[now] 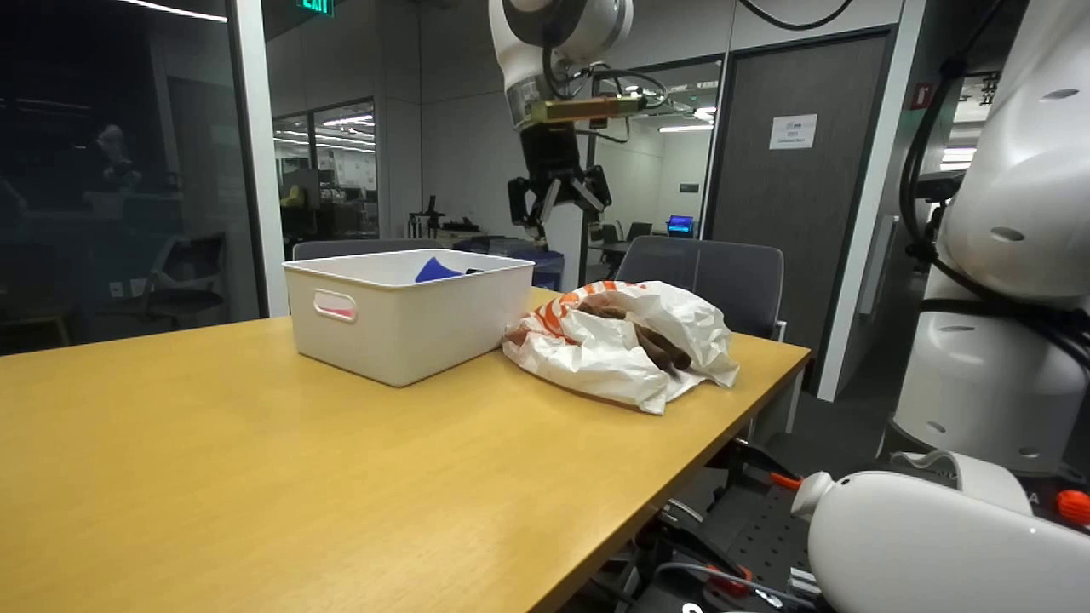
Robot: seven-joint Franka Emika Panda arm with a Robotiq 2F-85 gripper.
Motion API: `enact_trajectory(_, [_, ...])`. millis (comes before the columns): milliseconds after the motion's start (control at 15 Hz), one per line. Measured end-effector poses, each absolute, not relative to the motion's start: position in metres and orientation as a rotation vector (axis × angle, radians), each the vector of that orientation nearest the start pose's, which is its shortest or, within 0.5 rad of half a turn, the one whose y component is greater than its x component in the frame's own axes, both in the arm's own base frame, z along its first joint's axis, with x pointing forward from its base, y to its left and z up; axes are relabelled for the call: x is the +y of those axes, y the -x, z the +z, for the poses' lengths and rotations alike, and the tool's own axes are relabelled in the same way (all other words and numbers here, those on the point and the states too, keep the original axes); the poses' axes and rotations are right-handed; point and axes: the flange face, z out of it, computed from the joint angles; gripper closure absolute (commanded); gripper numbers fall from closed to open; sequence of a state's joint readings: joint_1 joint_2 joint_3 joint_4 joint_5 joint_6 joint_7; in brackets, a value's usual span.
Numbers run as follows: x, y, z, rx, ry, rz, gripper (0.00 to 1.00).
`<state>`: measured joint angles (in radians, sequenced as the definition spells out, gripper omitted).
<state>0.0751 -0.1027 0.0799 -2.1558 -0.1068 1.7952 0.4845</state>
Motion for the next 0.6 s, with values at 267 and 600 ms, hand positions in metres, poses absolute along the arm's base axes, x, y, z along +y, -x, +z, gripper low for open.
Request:
enact_trajectory(267, [0.025,-0.475,0.382,0.608,3.228,0.410,0.00])
enact_trajectory(600, [-0.014,-0.487,0.334,0.711,3.182,0.314,0.00])
